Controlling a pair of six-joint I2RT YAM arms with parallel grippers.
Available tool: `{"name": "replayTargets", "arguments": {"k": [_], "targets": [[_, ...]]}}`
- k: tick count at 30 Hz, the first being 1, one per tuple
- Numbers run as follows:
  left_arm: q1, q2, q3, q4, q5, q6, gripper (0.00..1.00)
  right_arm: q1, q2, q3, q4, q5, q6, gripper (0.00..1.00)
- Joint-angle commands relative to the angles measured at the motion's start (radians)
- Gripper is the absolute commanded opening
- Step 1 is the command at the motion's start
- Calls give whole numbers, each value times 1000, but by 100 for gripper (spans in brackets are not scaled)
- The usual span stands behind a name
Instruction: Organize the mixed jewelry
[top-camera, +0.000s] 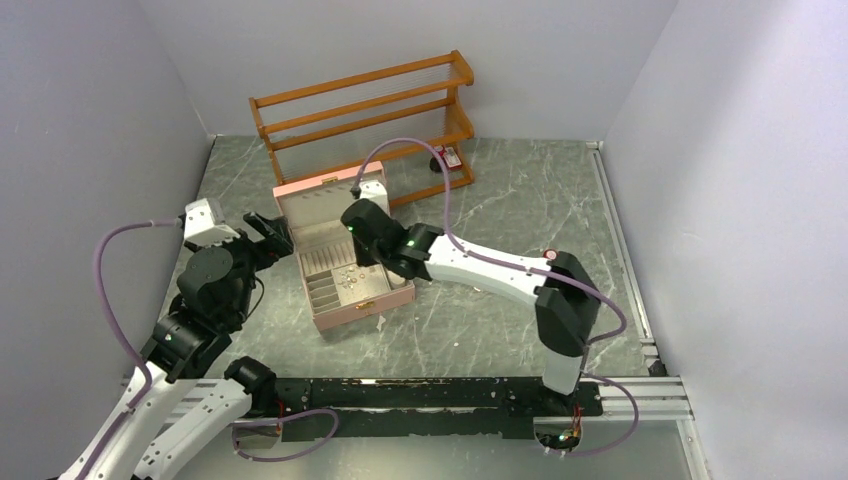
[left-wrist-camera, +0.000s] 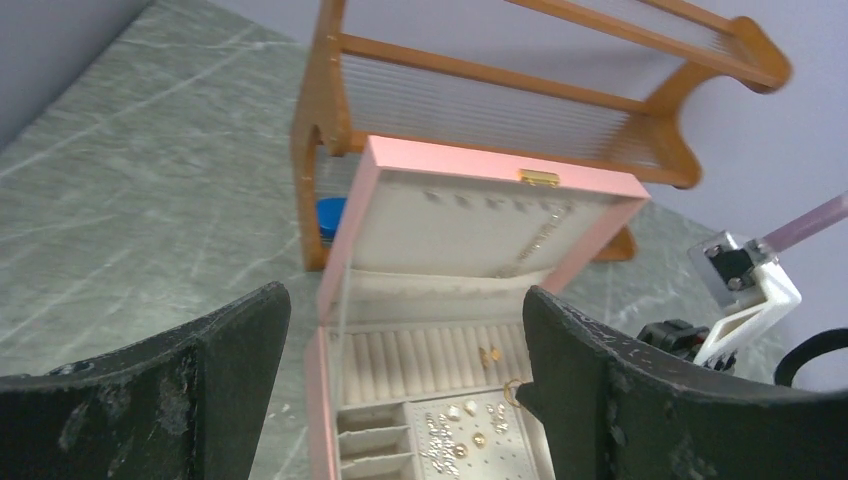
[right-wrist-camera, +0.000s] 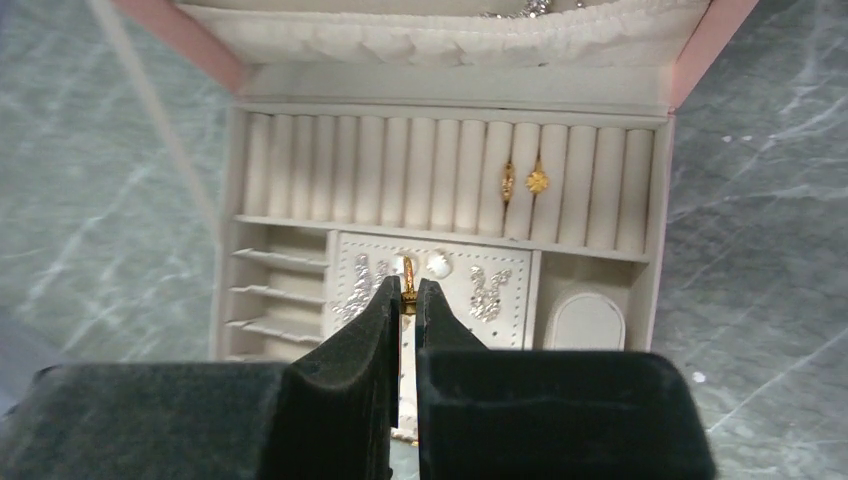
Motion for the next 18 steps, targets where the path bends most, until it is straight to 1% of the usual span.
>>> {"name": "replayTargets", "arguments": {"k": [1,4,12,18], "targets": [[3,-10,-13,-34,-146,42,90,24,85,101,-89,185,-68,4],[3,-14,-20,-35,-161,37,91,32,139,139,-80,219,-95,4],[3,-32,-45,-27,-144,28,91,39,268,234,-98,283,-155,4],[3,-29,-48,-22,-140,35,91,39,316,256,-85,276,-213,4]]}}
